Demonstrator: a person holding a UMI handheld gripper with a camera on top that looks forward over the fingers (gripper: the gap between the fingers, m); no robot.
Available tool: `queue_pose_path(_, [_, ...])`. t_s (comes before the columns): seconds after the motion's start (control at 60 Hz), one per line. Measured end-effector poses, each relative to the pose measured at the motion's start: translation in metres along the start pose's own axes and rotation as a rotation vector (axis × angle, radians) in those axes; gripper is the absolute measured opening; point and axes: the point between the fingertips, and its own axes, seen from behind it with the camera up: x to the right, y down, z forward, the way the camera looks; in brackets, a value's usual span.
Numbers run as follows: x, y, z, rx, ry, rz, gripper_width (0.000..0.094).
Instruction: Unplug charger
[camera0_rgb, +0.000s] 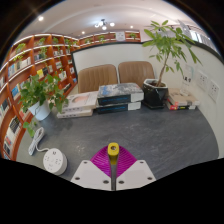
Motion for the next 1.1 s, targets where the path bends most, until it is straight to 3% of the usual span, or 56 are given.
queue_pose_path(0.317, [0.008,0.058,0.027,-0.141,-0.116,0.123,0.0041])
queue_pose_path(0.417, [0.011,0.054,0.027,-0.143,-0.133,0.182,0.0068])
queue_pose_path(0.5, [0.028,0.051,0.030,-0.124,-0.069,0.140,0.0154])
queue_pose_path(0.617, [0.052,0.040,0.025,-0.097,0.040,0.065,0.0554])
queue_pose_path(0.8, [0.044,-0.017,-0.034,0.053,0.084,0.053,0.0856])
queue_pose_path(0.95, [0.018,-0.051,-0.113,0.162,0.111,0.035,0.0855])
queue_pose_path(1.1, [-0.018,-0.044,-0.177,0.190,0.128,-0.009,0.0853])
